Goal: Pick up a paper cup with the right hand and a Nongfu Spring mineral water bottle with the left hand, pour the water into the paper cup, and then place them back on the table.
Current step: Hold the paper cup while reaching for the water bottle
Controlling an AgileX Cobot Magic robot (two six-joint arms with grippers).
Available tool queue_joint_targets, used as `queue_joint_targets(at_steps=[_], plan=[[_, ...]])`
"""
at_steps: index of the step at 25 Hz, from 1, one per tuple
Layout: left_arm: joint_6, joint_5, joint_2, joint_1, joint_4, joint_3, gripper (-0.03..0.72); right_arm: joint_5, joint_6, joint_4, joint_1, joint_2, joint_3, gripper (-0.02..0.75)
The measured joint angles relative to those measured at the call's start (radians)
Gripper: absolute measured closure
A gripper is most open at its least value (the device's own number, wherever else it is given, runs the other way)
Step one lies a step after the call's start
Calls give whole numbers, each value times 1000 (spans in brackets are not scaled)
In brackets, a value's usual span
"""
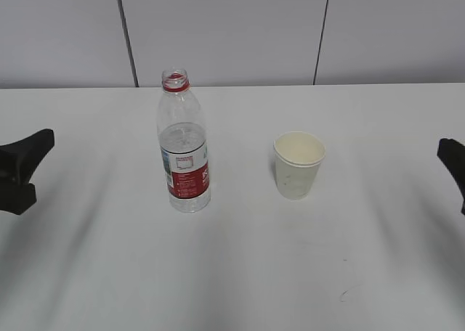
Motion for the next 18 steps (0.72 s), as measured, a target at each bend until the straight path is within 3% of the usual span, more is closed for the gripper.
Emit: queue_joint_targets(at_steps=[5, 18], plan=[[-14, -5, 5, 0, 11, 0, 189, -40, 44, -113, 0, 129, -59, 151], [-70, 3, 44, 0, 13, 0, 189, -153, 94, -195, 0, 357, -136, 150]])
